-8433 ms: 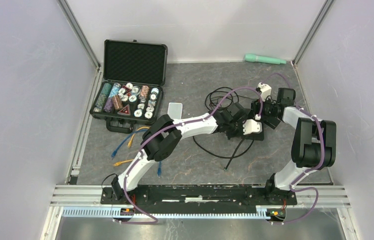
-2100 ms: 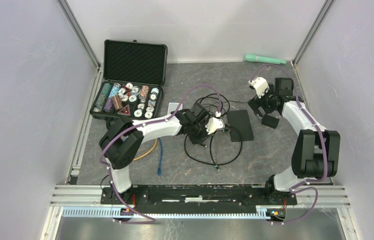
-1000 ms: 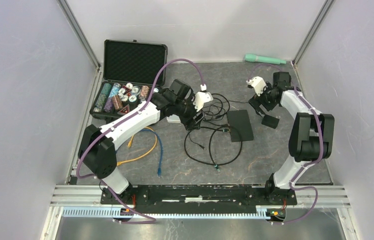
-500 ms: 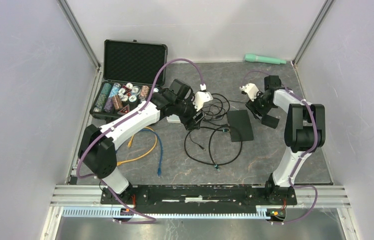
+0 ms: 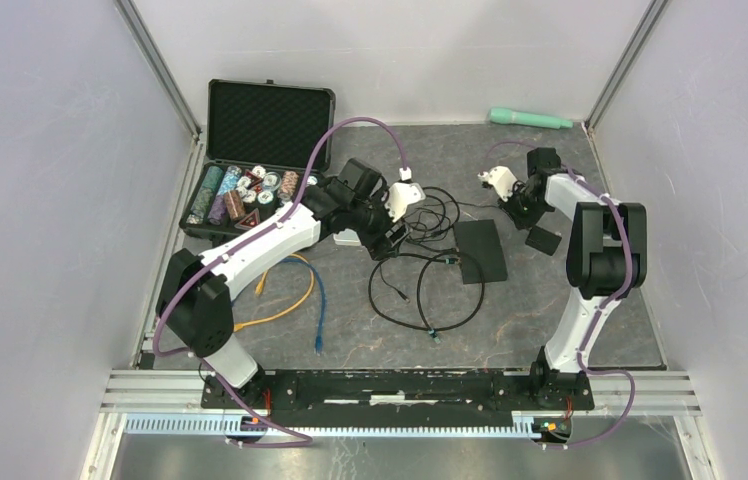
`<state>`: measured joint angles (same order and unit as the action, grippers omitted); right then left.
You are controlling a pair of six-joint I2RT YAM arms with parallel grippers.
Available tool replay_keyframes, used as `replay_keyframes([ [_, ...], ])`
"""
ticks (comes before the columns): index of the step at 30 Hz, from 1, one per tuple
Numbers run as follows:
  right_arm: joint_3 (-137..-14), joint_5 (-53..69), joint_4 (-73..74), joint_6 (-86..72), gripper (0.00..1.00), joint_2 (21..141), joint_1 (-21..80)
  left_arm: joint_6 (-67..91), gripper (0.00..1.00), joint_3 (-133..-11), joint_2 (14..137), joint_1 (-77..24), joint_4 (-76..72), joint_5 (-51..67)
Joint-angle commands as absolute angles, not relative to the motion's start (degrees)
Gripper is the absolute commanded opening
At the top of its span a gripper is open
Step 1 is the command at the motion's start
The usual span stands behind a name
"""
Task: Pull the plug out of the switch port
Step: Pick up the connector from the center of the board.
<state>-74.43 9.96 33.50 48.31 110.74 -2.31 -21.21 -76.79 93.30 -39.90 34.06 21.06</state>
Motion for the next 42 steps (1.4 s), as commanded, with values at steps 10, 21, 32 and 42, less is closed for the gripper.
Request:
replay_keyframes([
  [10,-88.2,13.7,34.1,40.2,0.0,99.1,-3.3,-19.6,1.0,-83.9,95.9,-38.4,27.3,6.5],
  [21,-101.8,25.1,31.8,27.8,0.0,91.5,-3.1,-16.4,1.0,-102.1,104.8,-37.3,28.1,12.9],
  [32,-115.5,37.3,27.2,11.7,0.0,92.2,-2.8,-16.9,1.0,-116.6,114.9,-36.7,20.5,31.5],
  [42,-118.4,40.0,21.9,3.6,0.0,90.6,-3.1,-17.7,1.0,-125.0,125.1,-38.2,17.1,41.4],
])
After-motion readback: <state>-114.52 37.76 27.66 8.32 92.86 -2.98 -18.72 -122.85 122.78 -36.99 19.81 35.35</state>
